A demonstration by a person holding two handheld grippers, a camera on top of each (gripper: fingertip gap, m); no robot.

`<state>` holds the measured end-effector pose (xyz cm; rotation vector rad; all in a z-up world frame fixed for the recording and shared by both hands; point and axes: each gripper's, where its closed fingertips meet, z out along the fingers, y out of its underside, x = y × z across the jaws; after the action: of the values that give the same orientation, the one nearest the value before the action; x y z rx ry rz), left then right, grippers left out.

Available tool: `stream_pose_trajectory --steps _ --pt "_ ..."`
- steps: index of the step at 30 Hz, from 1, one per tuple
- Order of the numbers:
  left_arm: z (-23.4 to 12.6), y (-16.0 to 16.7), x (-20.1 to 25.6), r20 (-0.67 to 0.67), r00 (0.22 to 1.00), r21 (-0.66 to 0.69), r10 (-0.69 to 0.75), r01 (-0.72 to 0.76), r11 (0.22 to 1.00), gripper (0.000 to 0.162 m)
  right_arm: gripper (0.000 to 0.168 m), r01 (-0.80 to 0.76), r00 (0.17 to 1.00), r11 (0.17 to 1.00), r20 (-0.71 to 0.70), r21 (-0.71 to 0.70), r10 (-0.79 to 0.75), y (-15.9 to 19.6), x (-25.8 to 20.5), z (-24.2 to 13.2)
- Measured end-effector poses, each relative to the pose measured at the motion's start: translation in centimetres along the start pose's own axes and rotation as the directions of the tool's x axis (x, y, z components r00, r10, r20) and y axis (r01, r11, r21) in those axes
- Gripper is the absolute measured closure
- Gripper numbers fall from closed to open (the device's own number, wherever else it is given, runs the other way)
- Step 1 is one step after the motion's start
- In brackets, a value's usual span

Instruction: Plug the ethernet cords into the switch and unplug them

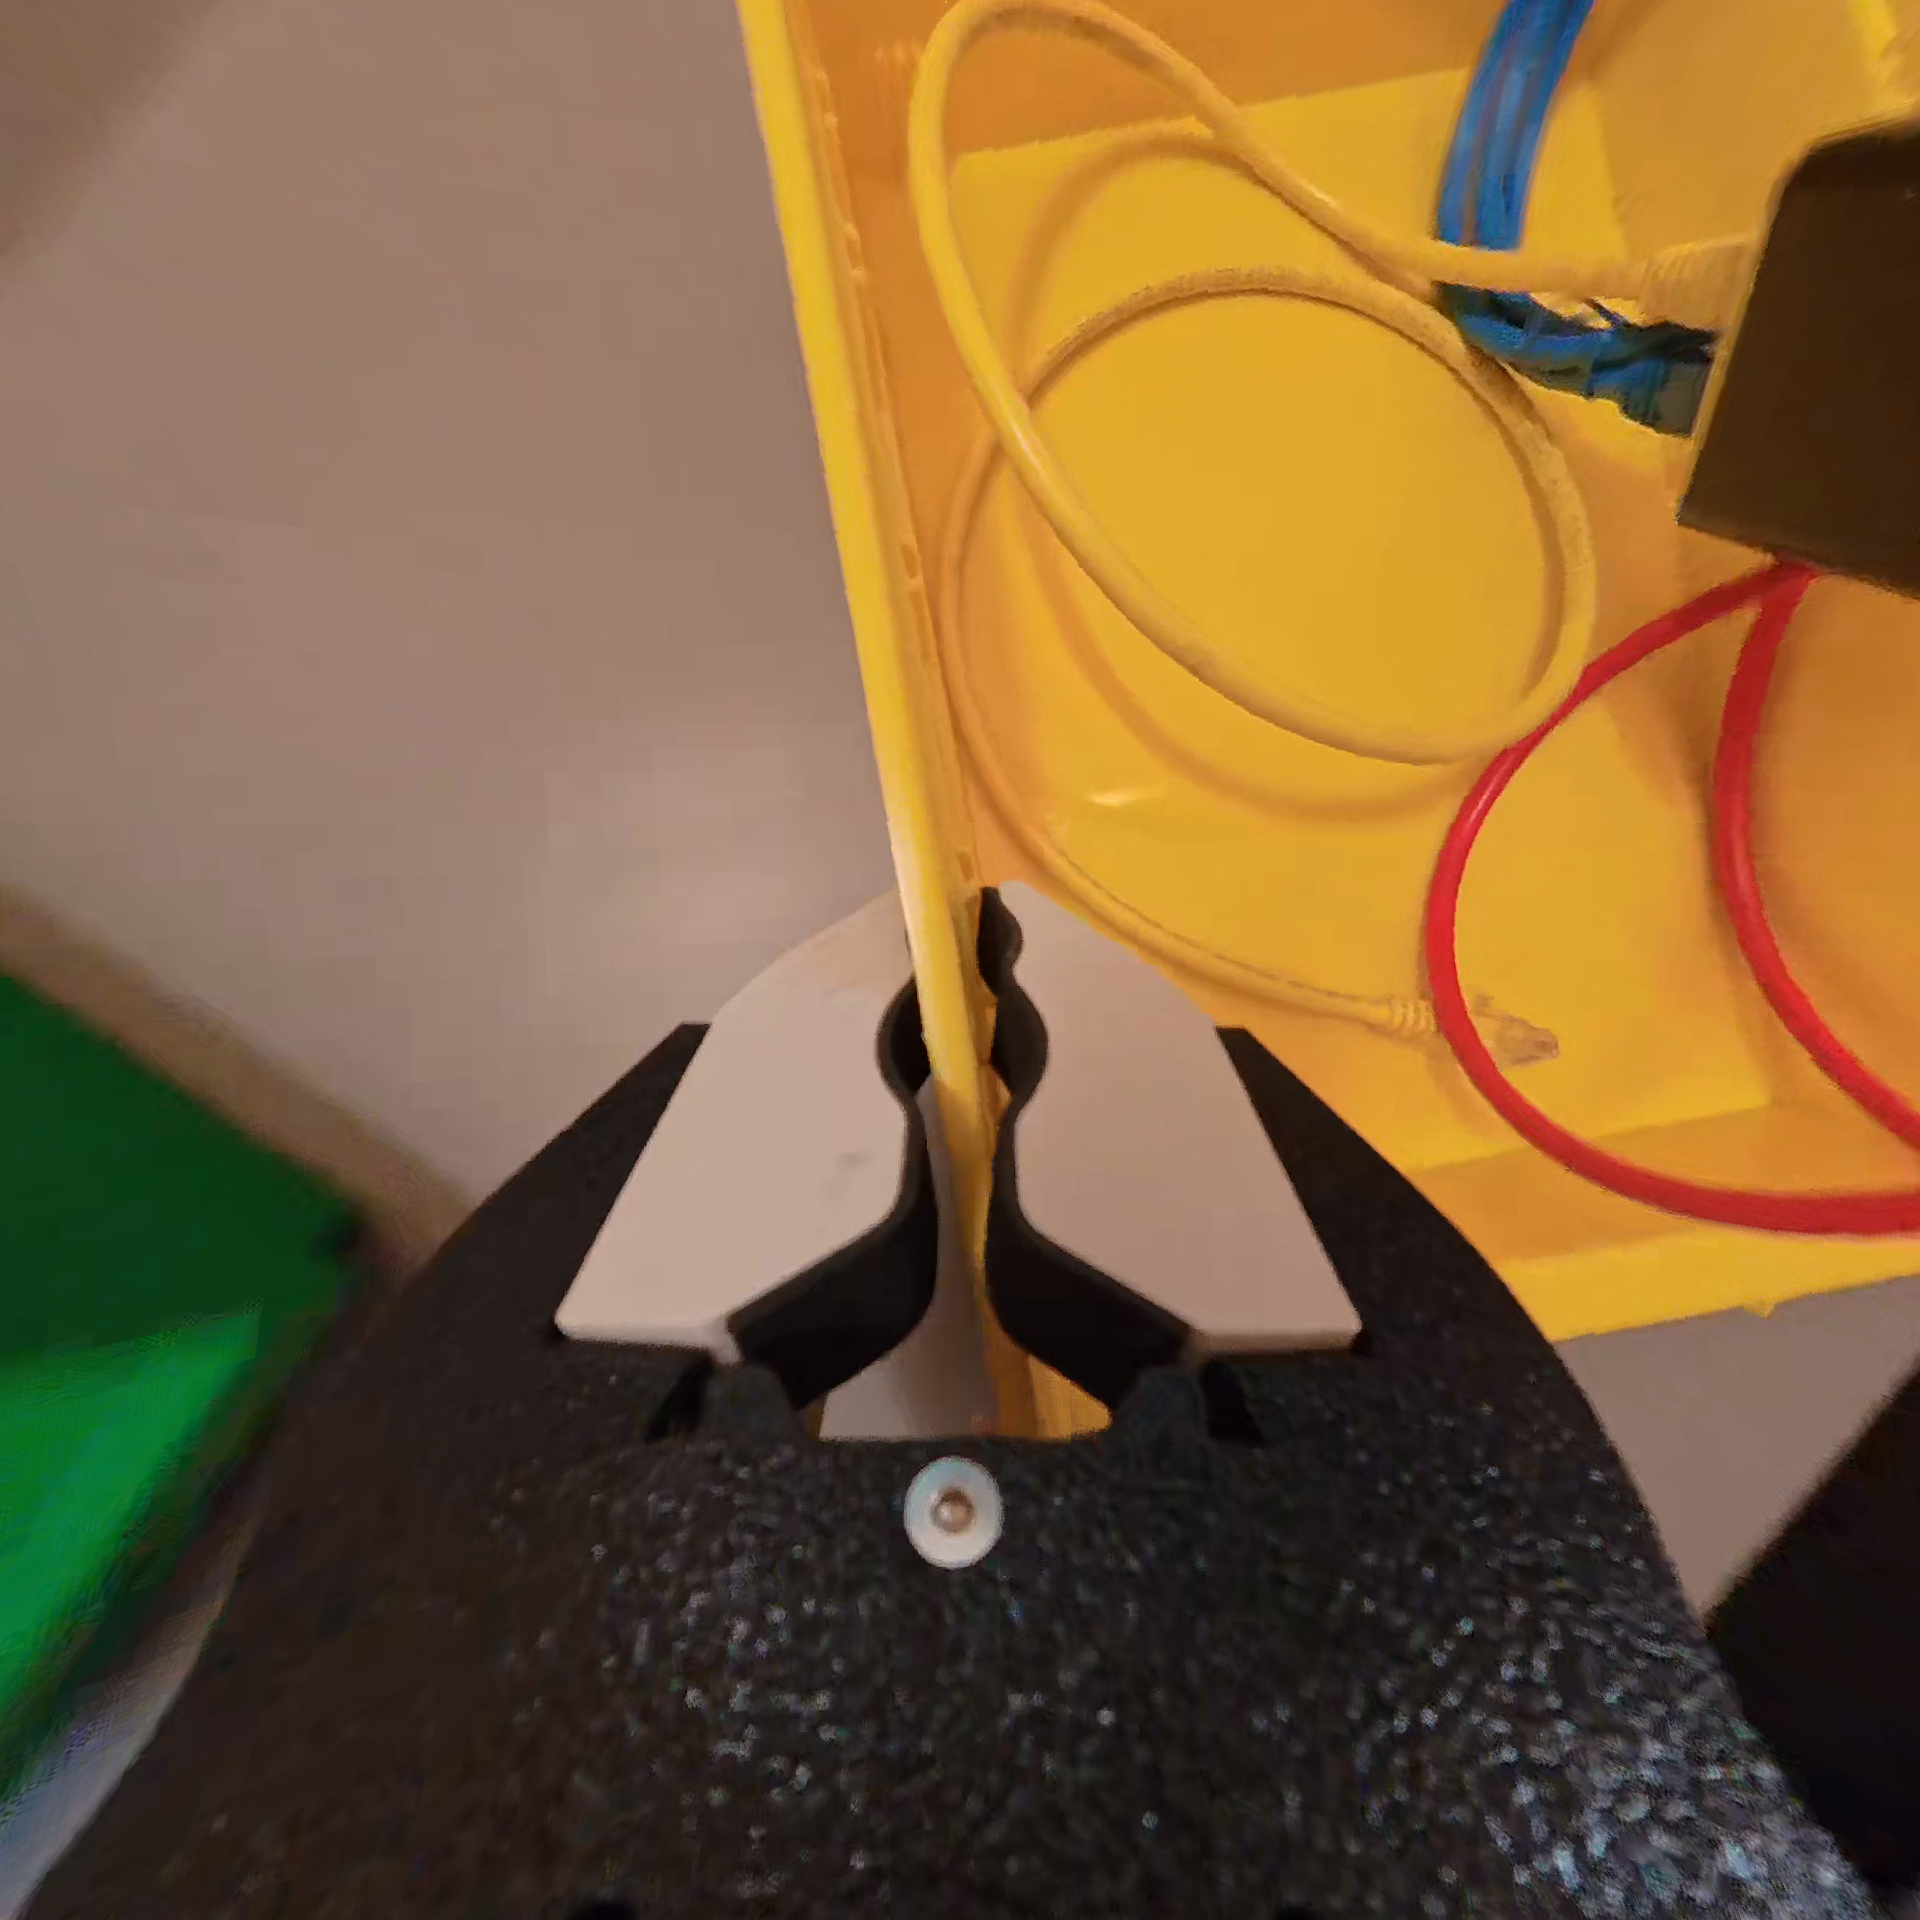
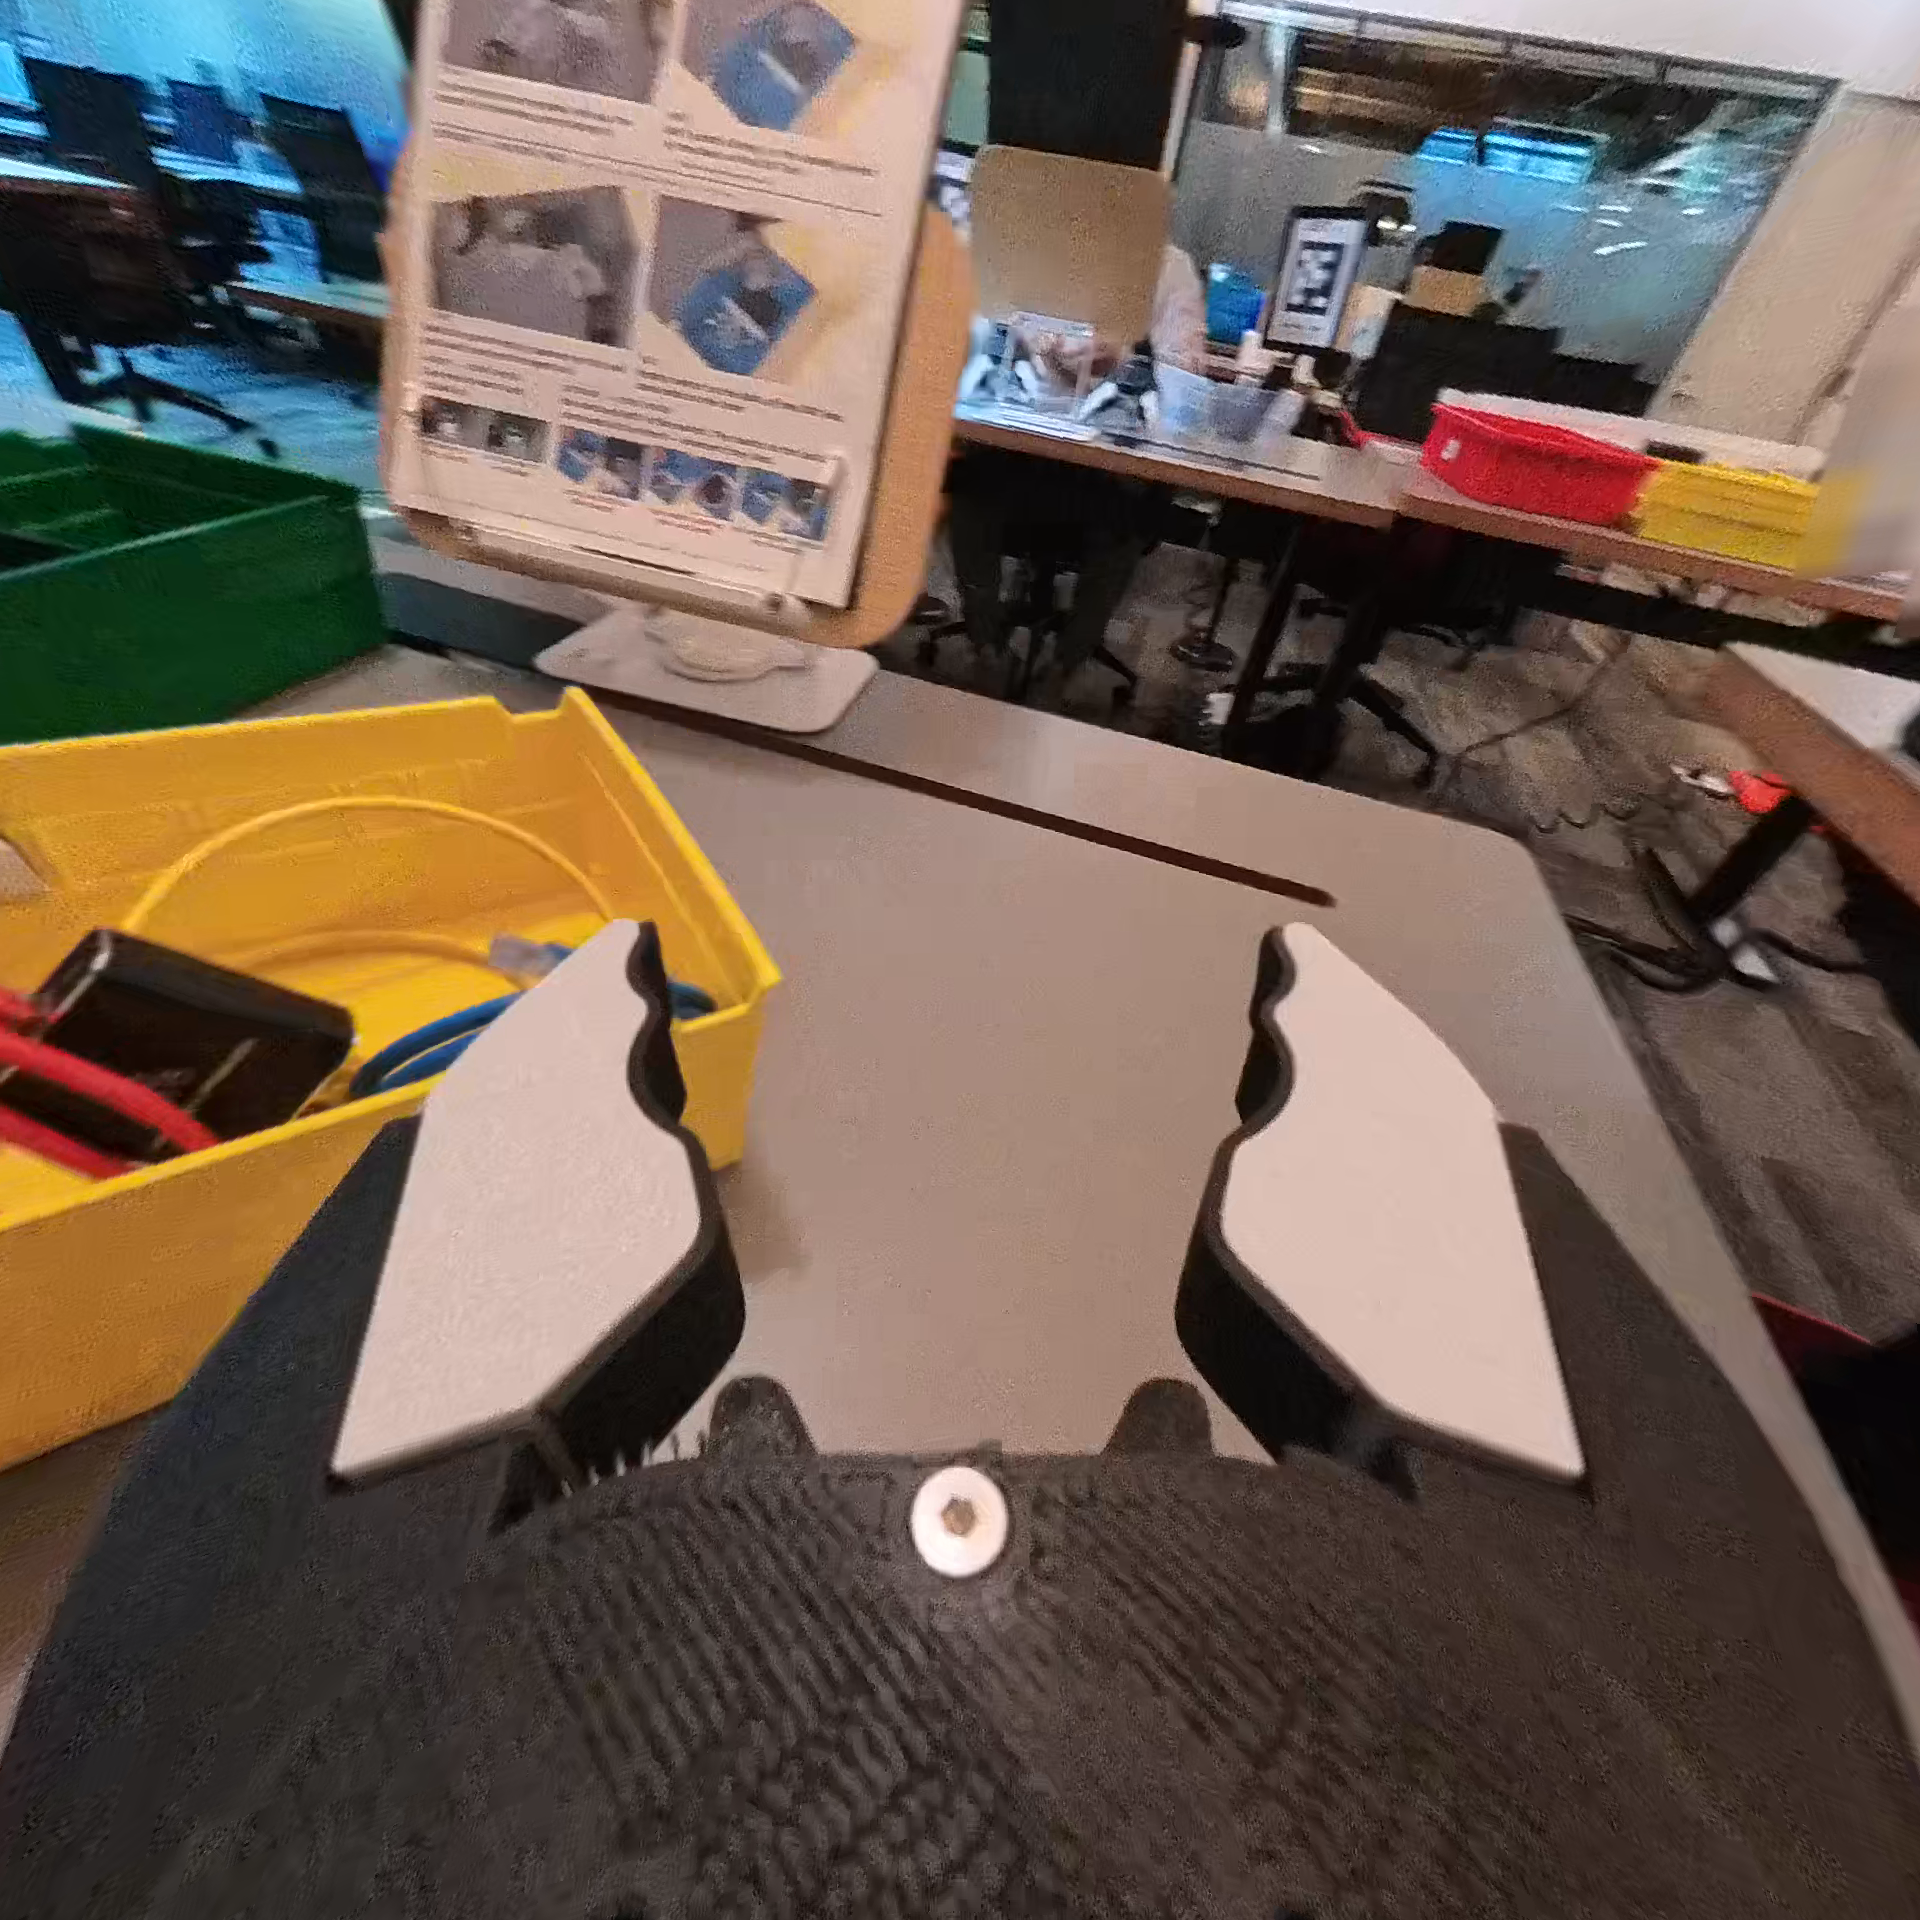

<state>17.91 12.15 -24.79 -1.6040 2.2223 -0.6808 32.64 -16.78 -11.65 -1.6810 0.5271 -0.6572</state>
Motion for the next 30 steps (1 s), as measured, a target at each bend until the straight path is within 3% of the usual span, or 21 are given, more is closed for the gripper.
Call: stream_pose_trajectory --steps 4,7,13,15,22,26,30 --pt "-6.5 9.8 -1.9 -0.007 0.993 -0.028 -0.114 0.114 0.993 0.159 0.068 -0.011 0.958 1.000 0.285 0.000 0.010 -1.6 -10.5 3.8" --pt "-11.0 16.6 -3.6 0.065 0.980 -0.029 -0.188 0.190 0.981 0.158 0.069 -0.048 0.890 0.999 0.454 0.012 0.037 -4.0 -18.9 8.0" --pt "-18.8 28.3 -6.4 0.205 0.875 0.041 -0.438 0.440 0.897 0.158 0.071 -0.037 0.726 0.984 0.672 -0.175 0.147 -5.3 -36.3 16.6" --pt "-20.9 31.4 -7.0 0.246 0.825 0.076 -0.509 0.507 0.859 0.158 0.072 -0.015 0.738 0.972 0.654 -0.233 0.168 -4.6 -40.2 19.5" --pt "-25.9 39.1 -9.1 0.356 0.618 0.202 -0.701 0.681 0.704 0.157 0.080 -0.011 0.825 0.916 0.514 -0.401 0.235 -0.5 -46.8 26.9" --pt "-27.7 41.7 -10.3 0.411 0.521 0.252 -0.748 0.724 0.643 0.158 0.114 0.118 0.873 0.919 0.480 -0.377 0.085 1.5 -45.7 28.9" --pt "-28.6 43.1 -11.2 0.459 0.472 0.279 -0.752 0.727 0.627 0.158 0.153 0.097 0.909 0.907 0.407 -0.410 0.087 2.0 -40.6 28.7"
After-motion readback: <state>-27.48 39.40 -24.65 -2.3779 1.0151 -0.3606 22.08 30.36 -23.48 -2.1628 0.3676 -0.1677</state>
